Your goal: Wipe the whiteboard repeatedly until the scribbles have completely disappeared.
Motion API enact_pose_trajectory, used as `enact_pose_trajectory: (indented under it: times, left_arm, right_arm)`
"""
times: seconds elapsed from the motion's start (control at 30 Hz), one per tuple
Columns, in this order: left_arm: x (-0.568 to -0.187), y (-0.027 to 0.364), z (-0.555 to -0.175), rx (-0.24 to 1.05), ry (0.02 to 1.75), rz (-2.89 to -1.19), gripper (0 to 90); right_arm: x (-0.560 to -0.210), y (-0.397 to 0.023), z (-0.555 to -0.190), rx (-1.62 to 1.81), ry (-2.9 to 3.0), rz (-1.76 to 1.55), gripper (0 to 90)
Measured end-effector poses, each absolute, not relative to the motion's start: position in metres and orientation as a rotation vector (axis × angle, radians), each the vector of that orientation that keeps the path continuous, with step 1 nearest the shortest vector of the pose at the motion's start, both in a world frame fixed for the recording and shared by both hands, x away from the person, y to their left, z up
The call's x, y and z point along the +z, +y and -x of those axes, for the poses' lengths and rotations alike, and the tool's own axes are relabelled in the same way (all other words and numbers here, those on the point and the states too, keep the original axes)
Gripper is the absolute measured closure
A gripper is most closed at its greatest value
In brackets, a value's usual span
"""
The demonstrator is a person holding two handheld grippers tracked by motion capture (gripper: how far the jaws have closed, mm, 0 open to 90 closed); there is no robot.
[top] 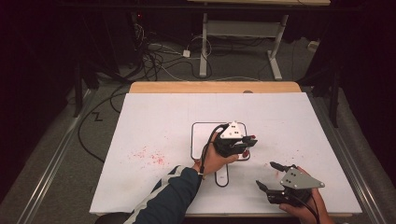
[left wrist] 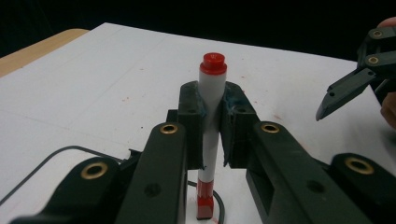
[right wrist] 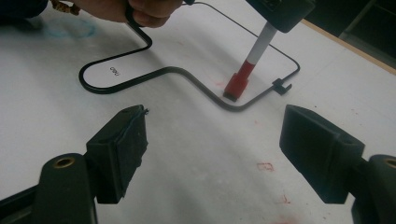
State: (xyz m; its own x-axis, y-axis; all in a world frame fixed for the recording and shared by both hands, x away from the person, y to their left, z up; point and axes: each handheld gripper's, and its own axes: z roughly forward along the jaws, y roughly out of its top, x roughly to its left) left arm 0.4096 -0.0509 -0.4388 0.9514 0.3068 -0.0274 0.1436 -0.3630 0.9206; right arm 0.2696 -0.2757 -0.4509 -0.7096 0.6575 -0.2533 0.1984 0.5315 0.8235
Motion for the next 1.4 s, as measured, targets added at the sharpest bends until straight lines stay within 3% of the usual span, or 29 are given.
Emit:
enact_pose_trajectory:
  times: [0.33,0.57,0.83,1.1,1.4]
  left_arm:
    - [-0.437,-0.047,-0.434,0.24,0.406,-1.947,78.2]
    - [-0.44,-0.05,-0.417,0.157,0.348,-1.935,78.2]
    - [-0.436,-0.037,-0.423,0.241,0.381,-1.964,78.2]
    - [-0.439,-0.042,-0.42,0.161,0.373,-1.939,78.2]
    - [-0.435,-0.027,-0.408,0.169,0.327,-1.983,78.1]
  right_arm:
    - [-0.45,-0.277,-0.269,1.097,2.222,-0.69,24.0]
    - [-0.45,-0.277,-0.268,1.095,2.222,-0.691,24.0]
    - [-0.451,-0.275,-0.269,1.089,2.228,-0.688,24.0]
    - [-0.452,-0.274,-0.269,1.086,2.236,-0.684,23.9]
    - [-0.452,-0.275,-0.269,1.084,2.233,-0.688,23.9]
